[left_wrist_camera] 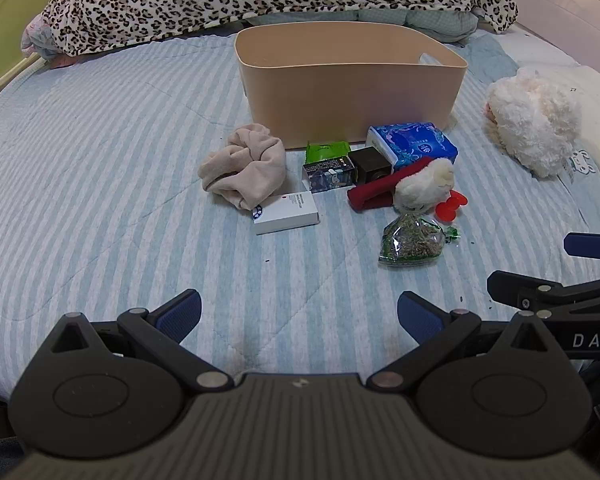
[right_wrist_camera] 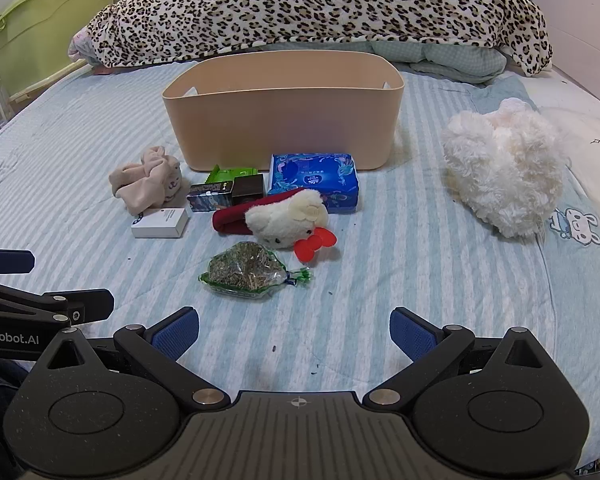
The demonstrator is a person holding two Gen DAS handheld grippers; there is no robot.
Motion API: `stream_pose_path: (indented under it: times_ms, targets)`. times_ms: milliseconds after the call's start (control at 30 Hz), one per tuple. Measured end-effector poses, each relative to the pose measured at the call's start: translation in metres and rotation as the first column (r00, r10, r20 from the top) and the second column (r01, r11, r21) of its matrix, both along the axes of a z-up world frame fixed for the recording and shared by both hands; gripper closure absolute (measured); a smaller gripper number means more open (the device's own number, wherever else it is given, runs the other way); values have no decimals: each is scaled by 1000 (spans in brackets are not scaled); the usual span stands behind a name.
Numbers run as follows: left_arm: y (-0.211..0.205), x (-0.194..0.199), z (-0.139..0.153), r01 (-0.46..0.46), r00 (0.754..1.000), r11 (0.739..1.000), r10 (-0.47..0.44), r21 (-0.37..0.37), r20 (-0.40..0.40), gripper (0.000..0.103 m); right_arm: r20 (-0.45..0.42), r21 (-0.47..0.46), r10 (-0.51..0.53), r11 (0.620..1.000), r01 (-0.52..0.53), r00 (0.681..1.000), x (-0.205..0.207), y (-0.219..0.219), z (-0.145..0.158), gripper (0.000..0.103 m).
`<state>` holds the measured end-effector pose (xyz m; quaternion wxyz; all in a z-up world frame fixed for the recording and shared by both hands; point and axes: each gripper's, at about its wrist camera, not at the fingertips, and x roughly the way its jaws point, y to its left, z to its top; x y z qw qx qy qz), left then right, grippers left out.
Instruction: Organize objects
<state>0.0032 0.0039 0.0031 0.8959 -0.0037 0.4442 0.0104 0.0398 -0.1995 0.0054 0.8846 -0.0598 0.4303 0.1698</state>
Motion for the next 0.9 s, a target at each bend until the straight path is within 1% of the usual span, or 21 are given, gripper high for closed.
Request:
stream_pose_path:
  times_ms: [900]
  targets:
    - [0,-1,1,-13,1000,1000,13,3,4,0,4,-1,1,1000,-1,1000,1,1,3,0]
